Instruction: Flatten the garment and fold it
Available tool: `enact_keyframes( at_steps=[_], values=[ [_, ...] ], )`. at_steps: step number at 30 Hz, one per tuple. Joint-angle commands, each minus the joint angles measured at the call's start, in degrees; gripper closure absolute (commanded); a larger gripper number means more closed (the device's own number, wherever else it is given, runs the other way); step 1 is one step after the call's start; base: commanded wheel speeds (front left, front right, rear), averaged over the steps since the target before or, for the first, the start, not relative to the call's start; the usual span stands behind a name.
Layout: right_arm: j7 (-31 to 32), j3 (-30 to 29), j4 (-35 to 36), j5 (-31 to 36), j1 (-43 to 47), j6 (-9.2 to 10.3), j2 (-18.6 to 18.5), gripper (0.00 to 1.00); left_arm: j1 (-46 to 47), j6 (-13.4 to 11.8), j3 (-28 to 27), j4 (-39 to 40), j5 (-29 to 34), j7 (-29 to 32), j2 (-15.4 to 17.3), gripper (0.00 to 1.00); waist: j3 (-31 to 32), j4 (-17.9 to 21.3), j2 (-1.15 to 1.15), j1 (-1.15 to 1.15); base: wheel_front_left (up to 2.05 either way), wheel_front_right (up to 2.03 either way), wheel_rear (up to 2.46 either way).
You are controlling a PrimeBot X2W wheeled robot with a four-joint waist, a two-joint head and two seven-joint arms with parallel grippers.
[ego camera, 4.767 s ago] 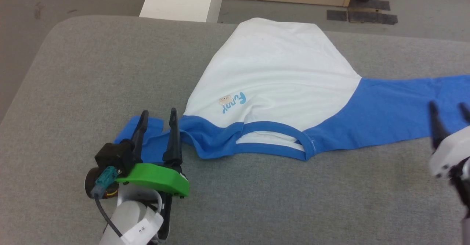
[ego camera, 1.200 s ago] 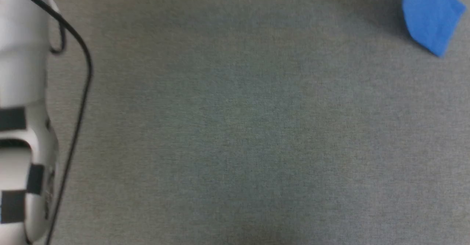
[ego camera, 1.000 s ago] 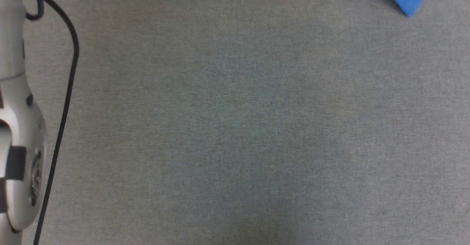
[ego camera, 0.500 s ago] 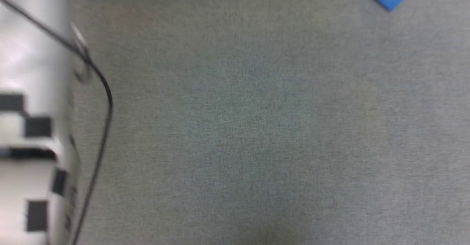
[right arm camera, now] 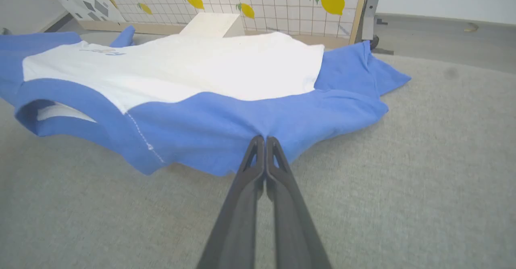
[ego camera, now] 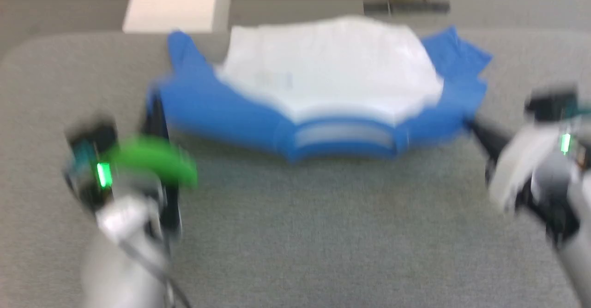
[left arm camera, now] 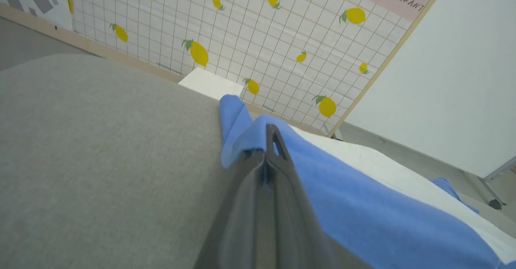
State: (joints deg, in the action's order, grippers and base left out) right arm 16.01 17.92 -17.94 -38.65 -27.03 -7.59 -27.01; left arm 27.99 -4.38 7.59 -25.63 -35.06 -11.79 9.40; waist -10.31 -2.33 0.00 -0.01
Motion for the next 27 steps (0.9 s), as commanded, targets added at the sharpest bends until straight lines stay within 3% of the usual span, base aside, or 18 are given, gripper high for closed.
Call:
enact_keyframes(
  at_steps=[1,5,11,20,25,26,27],
  values=[
    [0.5,-1.1,0.7,-0.1,3.3,0.1,0.1,1.0,-4.6,-1.1,-0.5,1.8,-1.3,0.8,-0.3,1.0,6.5,-1.4,0.0,0.01,0.0,0.0,0.0],
    [1.7,-3.4,2.2,2.5,12.7,0.1,1.0,1.0,-17.3,-4.1,-0.7,6.6,-2.8,3.6,-1.1,1.0,7.4,-1.1,0.0,0.01,0.0,0.0,0.0],
    [7.4,-6.0,4.9,6.1,22.6,0.1,2.0,1.0,-28.4,-8.1,0.3,9.4,-3.6,10.8,-0.3,1.0,8.1,-0.9,0.0,0.01,0.0,0.0,0.0],
    [20.9,-9.0,10.5,9.1,31.2,0.1,2.0,1.0,-35.8,-14.7,3.6,8.8,-2.4,25.8,3.7,1.0,8.2,-0.3,0.0,0.01,0.0,0.0,0.0],
    [24.1,-10.7,12.4,10.5,32.7,0.1,3.8,1.0,-35.6,-15.1,3.0,10.8,-3.0,25.4,3.3,1.0,7.4,-0.6,0.0,0.01,0.0,0.0,0.0],
    [23.9,-11.1,12.8,11.1,32.7,0.1,4.1,1.0,-35.3,-14.9,3.0,11.2,-3.1,25.2,3.2,0.74,7.3,-0.7,0.0,0.01,0.0,0.0,0.0],
    [23.8,-11.4,13.1,11.4,32.7,0.1,4.5,0.98,-34.9,-14.9,2.9,11.5,-3.1,24.9,3.2,0.0,7.2,-0.7,0.0,0.01,0.0,0.0,0.0]
  ],
)
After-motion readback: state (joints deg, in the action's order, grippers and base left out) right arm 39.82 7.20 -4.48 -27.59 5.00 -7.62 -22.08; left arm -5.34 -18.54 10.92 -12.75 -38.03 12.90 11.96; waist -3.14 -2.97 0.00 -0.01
